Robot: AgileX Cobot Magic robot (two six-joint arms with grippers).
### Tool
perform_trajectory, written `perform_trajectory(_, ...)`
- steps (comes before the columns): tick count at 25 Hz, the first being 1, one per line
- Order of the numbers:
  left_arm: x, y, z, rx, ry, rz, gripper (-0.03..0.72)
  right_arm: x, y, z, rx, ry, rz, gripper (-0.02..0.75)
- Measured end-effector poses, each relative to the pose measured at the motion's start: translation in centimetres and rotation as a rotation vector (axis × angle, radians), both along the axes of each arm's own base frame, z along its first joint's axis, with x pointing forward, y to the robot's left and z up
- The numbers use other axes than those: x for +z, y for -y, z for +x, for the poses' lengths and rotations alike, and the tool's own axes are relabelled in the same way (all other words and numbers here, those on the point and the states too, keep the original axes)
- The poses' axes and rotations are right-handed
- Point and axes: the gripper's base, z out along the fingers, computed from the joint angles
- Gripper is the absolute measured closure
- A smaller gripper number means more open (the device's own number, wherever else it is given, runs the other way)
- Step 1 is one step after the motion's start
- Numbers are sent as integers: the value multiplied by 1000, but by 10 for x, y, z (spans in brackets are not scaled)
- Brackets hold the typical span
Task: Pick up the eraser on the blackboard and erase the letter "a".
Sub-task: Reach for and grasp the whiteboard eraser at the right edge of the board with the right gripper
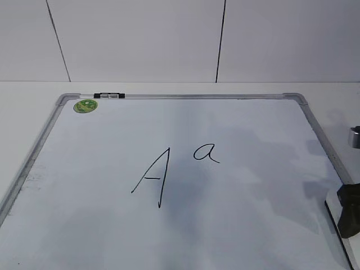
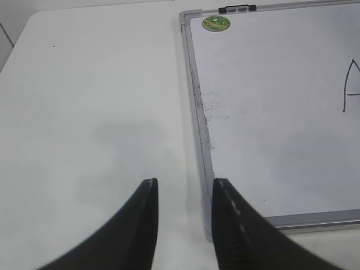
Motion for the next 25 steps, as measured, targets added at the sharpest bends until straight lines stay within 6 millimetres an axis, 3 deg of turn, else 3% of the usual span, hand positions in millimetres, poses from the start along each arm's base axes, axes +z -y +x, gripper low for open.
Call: perform_trajectory(25, 0, 0, 0, 0, 0, 0, 443, -10, 1, 4, -15, -31, -17, 124)
